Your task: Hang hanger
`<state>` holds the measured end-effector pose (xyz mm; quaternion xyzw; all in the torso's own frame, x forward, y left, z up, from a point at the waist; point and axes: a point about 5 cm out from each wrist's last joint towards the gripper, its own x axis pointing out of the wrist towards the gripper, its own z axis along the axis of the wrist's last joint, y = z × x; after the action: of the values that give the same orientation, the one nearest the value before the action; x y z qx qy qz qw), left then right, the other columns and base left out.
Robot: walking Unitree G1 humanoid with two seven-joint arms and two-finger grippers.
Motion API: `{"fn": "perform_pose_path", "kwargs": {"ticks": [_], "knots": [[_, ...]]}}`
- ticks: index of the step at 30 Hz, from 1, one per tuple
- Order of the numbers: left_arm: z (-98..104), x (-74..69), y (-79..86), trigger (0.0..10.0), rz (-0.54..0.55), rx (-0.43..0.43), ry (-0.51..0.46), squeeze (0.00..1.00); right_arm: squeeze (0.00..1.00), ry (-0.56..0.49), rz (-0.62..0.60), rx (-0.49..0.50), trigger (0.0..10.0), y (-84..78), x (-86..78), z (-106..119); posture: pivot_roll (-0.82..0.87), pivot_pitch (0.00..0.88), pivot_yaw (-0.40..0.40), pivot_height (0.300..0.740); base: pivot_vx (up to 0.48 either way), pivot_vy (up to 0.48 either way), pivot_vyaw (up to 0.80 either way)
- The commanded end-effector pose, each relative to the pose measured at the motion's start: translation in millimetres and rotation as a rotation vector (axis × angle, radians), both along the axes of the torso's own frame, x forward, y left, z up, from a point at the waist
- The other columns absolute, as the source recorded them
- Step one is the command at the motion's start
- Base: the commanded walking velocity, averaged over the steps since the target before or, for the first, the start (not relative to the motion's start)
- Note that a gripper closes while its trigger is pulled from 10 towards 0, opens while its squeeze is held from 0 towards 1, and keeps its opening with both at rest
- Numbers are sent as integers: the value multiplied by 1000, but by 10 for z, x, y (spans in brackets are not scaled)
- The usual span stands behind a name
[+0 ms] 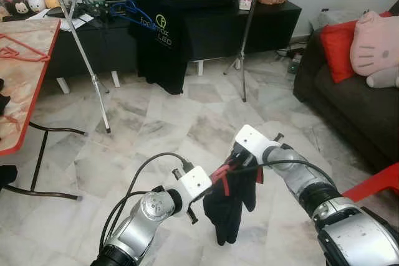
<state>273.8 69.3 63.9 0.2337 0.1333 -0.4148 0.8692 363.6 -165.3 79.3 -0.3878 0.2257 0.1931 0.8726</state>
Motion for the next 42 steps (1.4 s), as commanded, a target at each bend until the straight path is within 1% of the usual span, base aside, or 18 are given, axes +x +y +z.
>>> {"fn": "perform_pose_path", "kwargs": {"ticks": [1, 4, 6, 12, 16, 18, 20, 22, 25, 31, 32, 33, 34, 35, 40, 42], "knots": [[-109, -36, 170, 10000, 27, 40, 61, 0, 0, -20, -56, -30, 10000, -160, 35, 68, -8, 0, -77, 740, 0, 0, 0], [-132, -111, 175, 10000, -45, 47, 105, 0, 0, -18, -56, -47, 10000, -184, 30, 63, -7, 0, -79, 740, 0, 0, 0], [-136, -123, 176, 10000, -55, 47, 113, 0, 0, -18, -55, -46, 10000, -183, 31, 64, -7, 0, -79, 740, 0, 0, 0], [-117, -97, 180, 10000, -38, 36, 99, 0, 0, -23, -49, -33, 10000, -136, 42, 76, -7, 0, -79, 740, 0, 0, 0], [-81, -40, 133, 10000, 5, 8, 71, 0, 0, -25, -37, -10, 10000, -69, 51, 82, -7, 0, -79, 740, 0, 0, 0], [-82, -34, 120, 10000, 8, 8, 69, 0, 0, -26, -36, -8, 10000, -61, 54, 86, -7, 0, -79, 740, 0, 0, 0], [-77, -30, 64, 10000, 10, -8, 65, 0, 0, -28, -29, 4, 10000, -26, 59, 93, -10, 0, -79, 740, 0, 0, 0], [-73, -34, 33, 10000, 6, -17, 66, 0, 0, -27, -23, 11, 10000, -3, 59, 93, -10, 0, -79, 740, 0, 0, 0], [-64, -73, -40, 10000, -21, -66, 92, 0, 0, -24, -5, 26, 10000, 45, 52, 84, -10, 0, -81, 740, 0, 0, 0], [-66, -91, -67, 10000, -45, -85, 103, 0, 0, -28, 31, 46, 10000, 115, 50, 90, -10, 0, -81, 740, 0, 0, 0], [-50, -84, -77, 10000, -41, -109, 103, 0, 0, -25, 41, 82, 10000, 164, 54, 103, -10, 0, -81, 740, 0, 0, 0], [-50, -84, -77, 10000, -41, -109, 103, 0, 0, -25, 41, 82, 10000, 164, 54, 103, -10, 0, -81, 740, 0, 0, 0], [-28, -64, -85, 10000, -29, -130, 92, 0, 0, -24, 57, 106, 10000, 209, 54, 113, -10, 0, -81, 740, 0, 0, 0], [-21, -52, -86, 10000, -21, -134, 88, 0, 0, -22, 57, 116, 10000, 219, 53, 113, -13, 0, -81, 740, 0, 0, 0], [-6, 7, -92, 10000, 18, -123, 55, 0, 0, -3, 30, 180, 10000, 259, 47, 104, -13, 0, -83, 740, 0, 0, 0], [-5, 32, -107, 10000, 42, -123, 42, 0, 0, 5, -8, 248, 10000, 285, 44, 102, -13, 0, -83, 740, 0, 0, 0]]}}
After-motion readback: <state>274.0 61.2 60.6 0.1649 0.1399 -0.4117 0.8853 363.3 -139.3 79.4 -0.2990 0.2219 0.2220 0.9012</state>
